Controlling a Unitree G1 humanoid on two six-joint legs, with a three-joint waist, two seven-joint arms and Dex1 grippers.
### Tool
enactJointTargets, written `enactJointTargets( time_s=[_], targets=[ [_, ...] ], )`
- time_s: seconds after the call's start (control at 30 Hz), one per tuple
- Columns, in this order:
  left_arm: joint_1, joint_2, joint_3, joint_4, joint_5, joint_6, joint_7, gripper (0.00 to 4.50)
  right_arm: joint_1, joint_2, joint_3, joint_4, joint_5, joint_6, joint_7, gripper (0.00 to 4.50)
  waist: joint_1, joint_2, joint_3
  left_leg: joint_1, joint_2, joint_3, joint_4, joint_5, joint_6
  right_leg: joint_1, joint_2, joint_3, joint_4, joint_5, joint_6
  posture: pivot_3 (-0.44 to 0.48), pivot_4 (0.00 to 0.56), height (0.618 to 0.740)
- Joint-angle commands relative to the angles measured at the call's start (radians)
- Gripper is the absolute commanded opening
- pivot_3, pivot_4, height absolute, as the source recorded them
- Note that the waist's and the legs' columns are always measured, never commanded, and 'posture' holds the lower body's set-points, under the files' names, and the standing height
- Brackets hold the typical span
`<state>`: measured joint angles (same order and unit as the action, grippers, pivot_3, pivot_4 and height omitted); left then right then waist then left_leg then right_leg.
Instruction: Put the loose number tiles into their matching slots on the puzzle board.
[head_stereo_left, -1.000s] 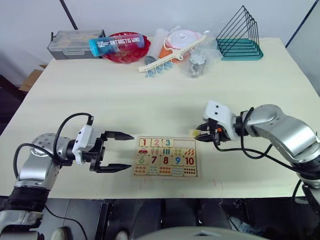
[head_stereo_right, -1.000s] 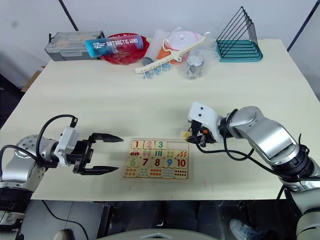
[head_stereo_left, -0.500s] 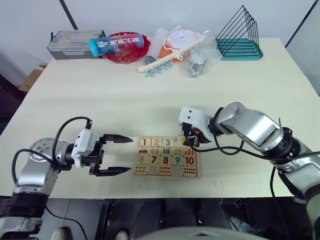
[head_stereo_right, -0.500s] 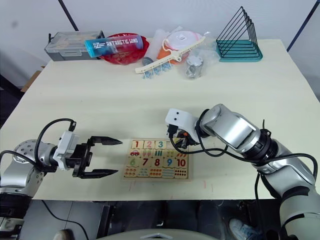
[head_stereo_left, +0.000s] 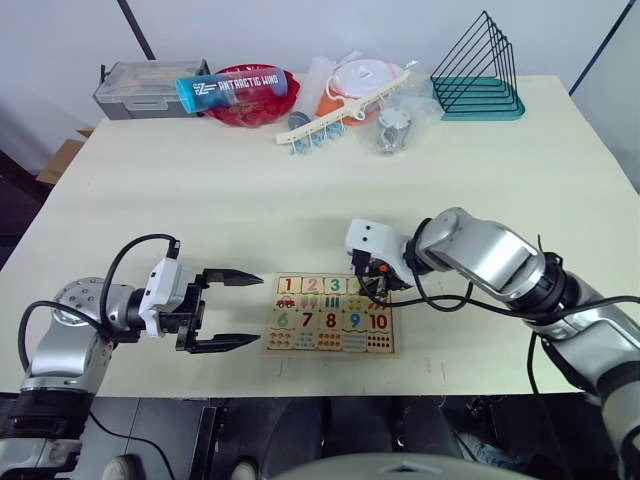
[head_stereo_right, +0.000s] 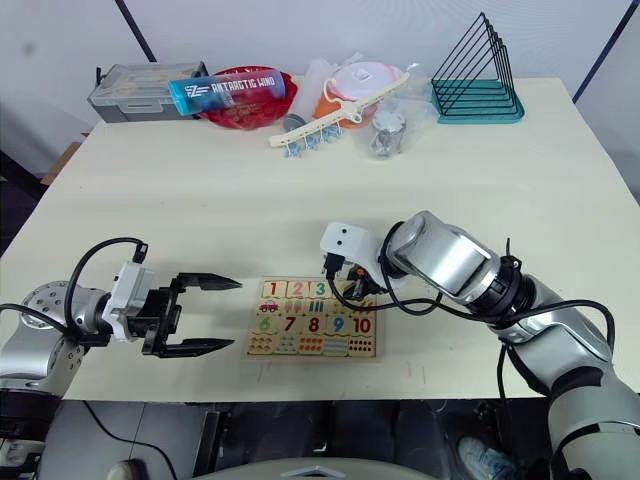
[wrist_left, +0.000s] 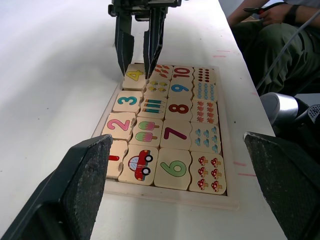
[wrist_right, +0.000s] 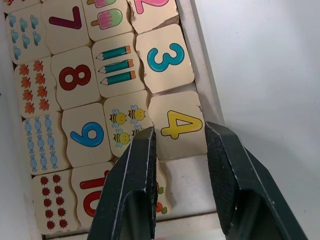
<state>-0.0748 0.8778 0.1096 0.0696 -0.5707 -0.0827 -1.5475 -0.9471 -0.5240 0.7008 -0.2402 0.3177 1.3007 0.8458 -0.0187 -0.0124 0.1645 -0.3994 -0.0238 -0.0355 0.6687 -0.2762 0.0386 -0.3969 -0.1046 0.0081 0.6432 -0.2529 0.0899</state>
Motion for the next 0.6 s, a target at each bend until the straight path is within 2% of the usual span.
enactJointTargets(
  time_s=[0.03, 0.6],
  targets=[
    [0.006, 0.006, 0.036, -0.027, -0.004, 0.002, -0.001, 4.50, -0.035, 0.015, -0.004, -0.015, -0.002, -0.002, -0.006, 0.86, -0.001, 0.000, 0.000, 0.000, 0.000, 0.000, 0.000, 0.000, 0.000, 0.000, 0.000, 0.000, 0.000, 0.000, 0.000, 0.000, 0.150, 0.740],
    [0.011, 0.006, 0.039, -0.033, -0.003, 0.010, -0.002, 4.50, -0.041, 0.021, 0.014, -0.005, 0.001, -0.023, 0.004, 0.86, -0.002, 0.000, 0.000, 0.000, 0.000, 0.000, 0.000, 0.000, 0.000, 0.000, 0.000, 0.000, 0.000, 0.000, 0.000, 0.000, 0.150, 0.740]
  ],
)
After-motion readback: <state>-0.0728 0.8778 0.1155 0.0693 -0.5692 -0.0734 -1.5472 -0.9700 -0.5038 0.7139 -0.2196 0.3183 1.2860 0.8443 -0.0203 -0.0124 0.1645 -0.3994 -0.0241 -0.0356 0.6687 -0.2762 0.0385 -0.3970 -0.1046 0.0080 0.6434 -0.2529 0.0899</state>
